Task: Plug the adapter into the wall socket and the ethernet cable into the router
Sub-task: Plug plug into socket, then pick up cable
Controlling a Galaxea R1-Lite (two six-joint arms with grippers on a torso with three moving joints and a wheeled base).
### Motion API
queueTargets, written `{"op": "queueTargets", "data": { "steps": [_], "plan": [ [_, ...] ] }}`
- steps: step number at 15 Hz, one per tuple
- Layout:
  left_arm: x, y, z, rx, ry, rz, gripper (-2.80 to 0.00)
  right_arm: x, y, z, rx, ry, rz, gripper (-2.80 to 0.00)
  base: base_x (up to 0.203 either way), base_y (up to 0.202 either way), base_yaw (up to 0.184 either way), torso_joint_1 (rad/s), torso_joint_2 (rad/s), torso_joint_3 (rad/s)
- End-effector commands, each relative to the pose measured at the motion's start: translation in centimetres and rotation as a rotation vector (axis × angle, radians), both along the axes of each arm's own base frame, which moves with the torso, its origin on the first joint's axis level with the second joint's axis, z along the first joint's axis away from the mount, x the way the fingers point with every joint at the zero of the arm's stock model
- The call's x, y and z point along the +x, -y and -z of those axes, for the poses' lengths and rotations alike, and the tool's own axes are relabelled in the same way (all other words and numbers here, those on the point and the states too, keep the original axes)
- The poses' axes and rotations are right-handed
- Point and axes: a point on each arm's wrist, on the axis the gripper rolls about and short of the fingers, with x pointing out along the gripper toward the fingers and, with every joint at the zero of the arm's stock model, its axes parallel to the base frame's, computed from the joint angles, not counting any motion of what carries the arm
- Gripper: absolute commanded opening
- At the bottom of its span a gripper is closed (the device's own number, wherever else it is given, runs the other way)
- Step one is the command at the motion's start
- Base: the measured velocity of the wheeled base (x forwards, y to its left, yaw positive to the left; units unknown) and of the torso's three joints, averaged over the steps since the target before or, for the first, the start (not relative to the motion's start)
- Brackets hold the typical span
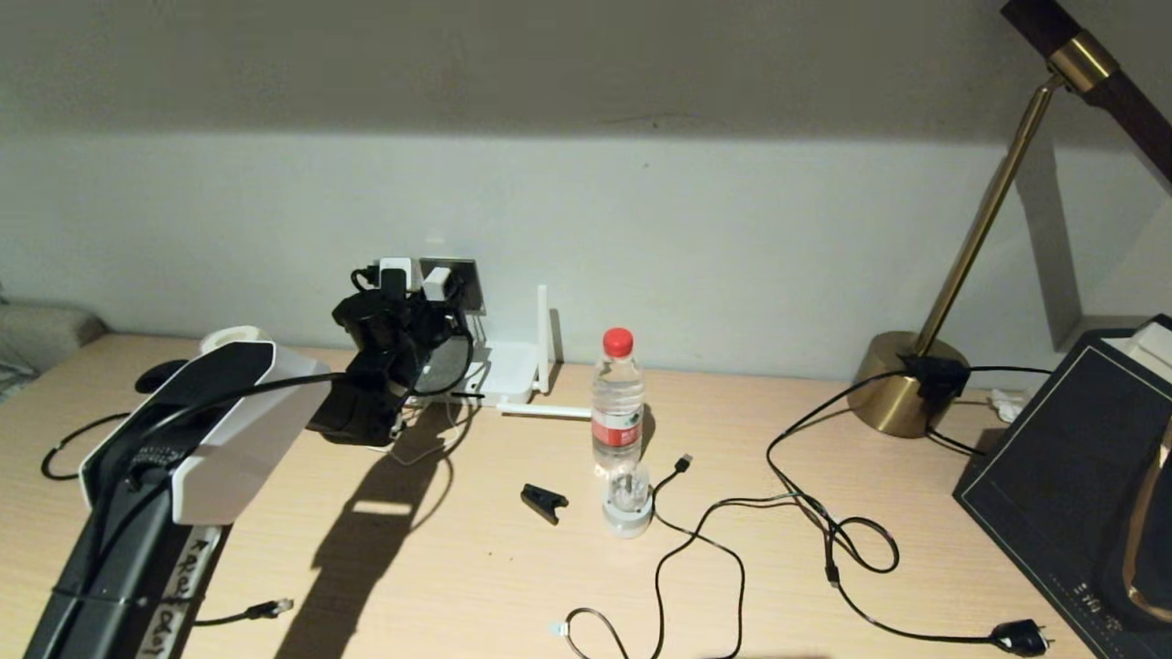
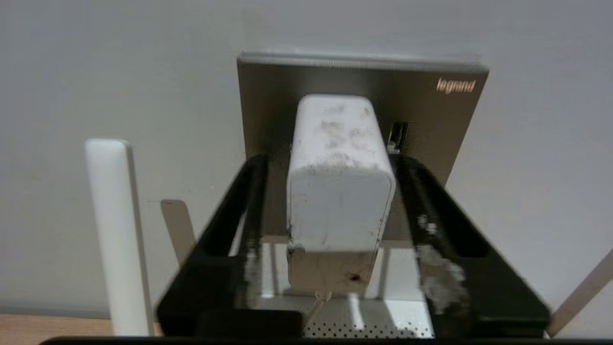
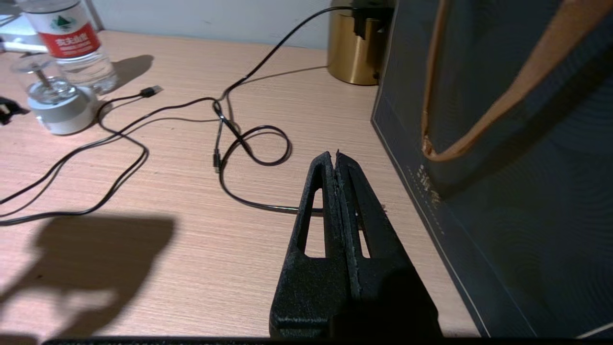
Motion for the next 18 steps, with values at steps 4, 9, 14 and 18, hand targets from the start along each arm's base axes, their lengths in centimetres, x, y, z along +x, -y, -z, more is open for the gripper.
{"op": "queueTargets", "data": {
  "steps": [4, 9, 14, 18],
  "plan": [
    [-0.1, 0.0, -0.2, -0.002, 0.013, -0.003, 0.00, 0.1, 0.0, 0.1, 0.000, -0.006, -0.001, -2.80, 0.000, 0.000, 0.000, 0.000, 0.00, 0.000],
    [-0.5, 0.0, -0.3, -0.003, 0.031, -0.004, 0.00, 0.1, 0.0, 0.1, 0.000, -0.006, -0.001, -2.80, 0.000, 0.000, 0.000, 0.000, 0.00, 0.000],
    [-5.0, 0.3, -2.1, 0.003, 0.008, 0.026, 0.00, 0.0, 0.0, 0.1, 0.000, -0.005, 0.000, -2.80, 0.000, 0.000, 0.000, 0.000, 0.00, 0.000],
    [-10.6, 0.4, -6.3, -0.002, 0.045, 0.052, 0.00, 0.0, 0.0, 0.1, 0.000, -0.006, 0.000, -2.80, 0.000, 0.000, 0.000, 0.000, 0.00, 0.000]
  ]
}}
